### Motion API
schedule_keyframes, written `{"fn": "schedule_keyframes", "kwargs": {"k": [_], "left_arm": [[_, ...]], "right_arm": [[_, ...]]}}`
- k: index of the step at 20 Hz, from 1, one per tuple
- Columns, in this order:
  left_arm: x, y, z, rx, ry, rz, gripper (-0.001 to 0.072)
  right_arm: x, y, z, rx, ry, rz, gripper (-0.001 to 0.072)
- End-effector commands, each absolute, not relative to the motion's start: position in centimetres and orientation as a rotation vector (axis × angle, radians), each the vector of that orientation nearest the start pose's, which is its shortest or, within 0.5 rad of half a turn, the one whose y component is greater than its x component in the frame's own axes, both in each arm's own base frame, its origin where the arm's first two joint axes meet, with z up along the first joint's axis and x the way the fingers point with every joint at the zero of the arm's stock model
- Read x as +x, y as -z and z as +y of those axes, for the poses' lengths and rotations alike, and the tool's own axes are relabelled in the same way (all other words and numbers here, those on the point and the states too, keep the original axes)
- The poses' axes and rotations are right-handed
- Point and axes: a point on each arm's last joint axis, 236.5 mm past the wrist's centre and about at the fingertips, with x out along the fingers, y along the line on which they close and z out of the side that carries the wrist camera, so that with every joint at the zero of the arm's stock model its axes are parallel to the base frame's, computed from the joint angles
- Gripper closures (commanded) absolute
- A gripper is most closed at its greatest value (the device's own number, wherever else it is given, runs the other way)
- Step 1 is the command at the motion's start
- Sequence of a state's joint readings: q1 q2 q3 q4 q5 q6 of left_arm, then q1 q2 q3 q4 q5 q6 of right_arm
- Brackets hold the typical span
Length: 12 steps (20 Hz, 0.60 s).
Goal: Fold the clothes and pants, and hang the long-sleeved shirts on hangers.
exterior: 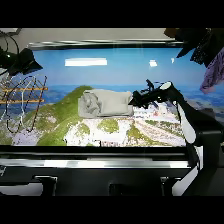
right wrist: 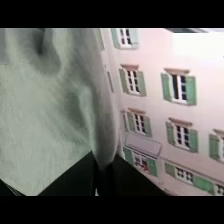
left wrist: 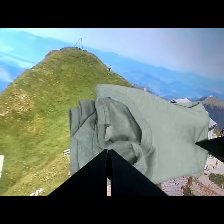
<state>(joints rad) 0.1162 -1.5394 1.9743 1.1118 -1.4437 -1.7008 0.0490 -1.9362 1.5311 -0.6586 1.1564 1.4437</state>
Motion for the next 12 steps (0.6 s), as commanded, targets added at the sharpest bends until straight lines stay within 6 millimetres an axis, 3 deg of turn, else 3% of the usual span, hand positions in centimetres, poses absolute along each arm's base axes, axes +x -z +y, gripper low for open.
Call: {"fn": "schedule_keyframes", "kwargs": {"k": [1, 7, 12], "left_arm": [[48.2, -19.6, -4.8, -0.441, 0.227, 0.989, 0.0690], [47.8, -19.4, -4.9, -0.440, 0.229, 1.008, 0.0690], [47.2, -19.1, -5.0, -0.435, 0.233, 1.039, 0.0690]], "right_arm": [[49.4, 4.4, 18.5, 0.850, -0.467, 1.345, 0.0677], [53.2, -3.9, 10.8, 1.017, -0.326, 1.156, 0.0677], [54.1, -9.6, 3.9, 1.101, -0.223, 0.990, 0.0678]]}}
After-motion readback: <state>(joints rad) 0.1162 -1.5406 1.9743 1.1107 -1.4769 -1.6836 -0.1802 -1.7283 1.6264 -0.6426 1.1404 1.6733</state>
